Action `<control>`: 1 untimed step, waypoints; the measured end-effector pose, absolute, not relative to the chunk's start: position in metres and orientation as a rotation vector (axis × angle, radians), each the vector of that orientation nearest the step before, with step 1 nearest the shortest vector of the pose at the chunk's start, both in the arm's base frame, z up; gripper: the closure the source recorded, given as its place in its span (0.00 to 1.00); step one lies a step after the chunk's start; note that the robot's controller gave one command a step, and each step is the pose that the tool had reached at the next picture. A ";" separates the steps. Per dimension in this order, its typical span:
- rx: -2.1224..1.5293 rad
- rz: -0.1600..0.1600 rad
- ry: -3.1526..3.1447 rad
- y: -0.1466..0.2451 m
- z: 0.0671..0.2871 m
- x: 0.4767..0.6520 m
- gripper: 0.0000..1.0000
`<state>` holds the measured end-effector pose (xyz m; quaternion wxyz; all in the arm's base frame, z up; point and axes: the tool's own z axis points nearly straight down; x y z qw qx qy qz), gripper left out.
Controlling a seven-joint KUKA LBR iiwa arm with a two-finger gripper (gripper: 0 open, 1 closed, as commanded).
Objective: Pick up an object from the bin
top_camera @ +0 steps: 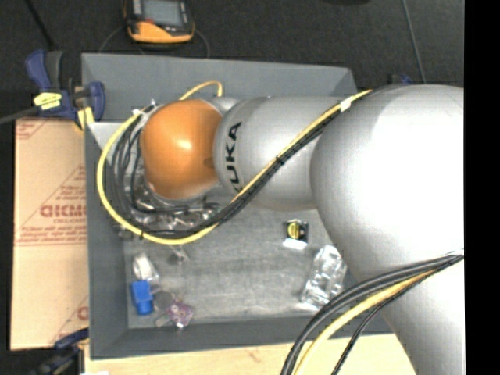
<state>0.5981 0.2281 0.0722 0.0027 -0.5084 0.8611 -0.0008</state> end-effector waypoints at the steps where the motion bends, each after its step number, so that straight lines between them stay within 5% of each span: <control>1: -1.861 0.004 2.532 0.221 0.073 0.512 0.00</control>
Offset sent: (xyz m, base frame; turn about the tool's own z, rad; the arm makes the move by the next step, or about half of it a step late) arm -0.0851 -0.0068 0.0009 -0.2022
